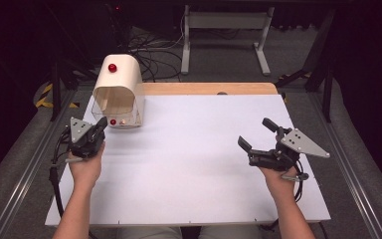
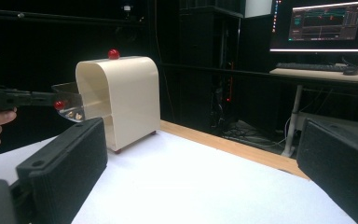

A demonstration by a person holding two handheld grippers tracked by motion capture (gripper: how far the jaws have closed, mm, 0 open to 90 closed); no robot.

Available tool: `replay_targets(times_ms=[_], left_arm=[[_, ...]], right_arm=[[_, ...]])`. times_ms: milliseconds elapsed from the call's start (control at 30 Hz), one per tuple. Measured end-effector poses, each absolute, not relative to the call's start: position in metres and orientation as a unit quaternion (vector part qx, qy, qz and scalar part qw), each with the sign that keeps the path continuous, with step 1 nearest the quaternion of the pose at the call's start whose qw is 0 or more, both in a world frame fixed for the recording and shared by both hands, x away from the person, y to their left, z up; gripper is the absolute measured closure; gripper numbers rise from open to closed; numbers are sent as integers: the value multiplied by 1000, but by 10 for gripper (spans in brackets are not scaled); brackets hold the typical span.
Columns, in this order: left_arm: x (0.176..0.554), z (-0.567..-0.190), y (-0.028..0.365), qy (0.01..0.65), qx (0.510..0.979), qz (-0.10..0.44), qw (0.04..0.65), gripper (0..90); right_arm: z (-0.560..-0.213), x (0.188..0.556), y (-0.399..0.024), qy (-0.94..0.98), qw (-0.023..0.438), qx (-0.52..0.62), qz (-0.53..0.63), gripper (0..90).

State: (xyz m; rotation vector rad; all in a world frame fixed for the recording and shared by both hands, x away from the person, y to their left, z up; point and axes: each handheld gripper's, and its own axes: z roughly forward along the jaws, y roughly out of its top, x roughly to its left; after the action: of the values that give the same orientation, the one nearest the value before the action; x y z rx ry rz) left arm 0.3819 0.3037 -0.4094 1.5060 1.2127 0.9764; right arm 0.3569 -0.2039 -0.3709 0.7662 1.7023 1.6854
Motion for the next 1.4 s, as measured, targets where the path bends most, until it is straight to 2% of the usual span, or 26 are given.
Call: replay_targets(times_ms=[1400], left_arm=[[400, -415, 304, 508, 609, 399, 459, 898]], right_arm=[[-373, 358, -204, 648, 307, 291, 633, 23]])
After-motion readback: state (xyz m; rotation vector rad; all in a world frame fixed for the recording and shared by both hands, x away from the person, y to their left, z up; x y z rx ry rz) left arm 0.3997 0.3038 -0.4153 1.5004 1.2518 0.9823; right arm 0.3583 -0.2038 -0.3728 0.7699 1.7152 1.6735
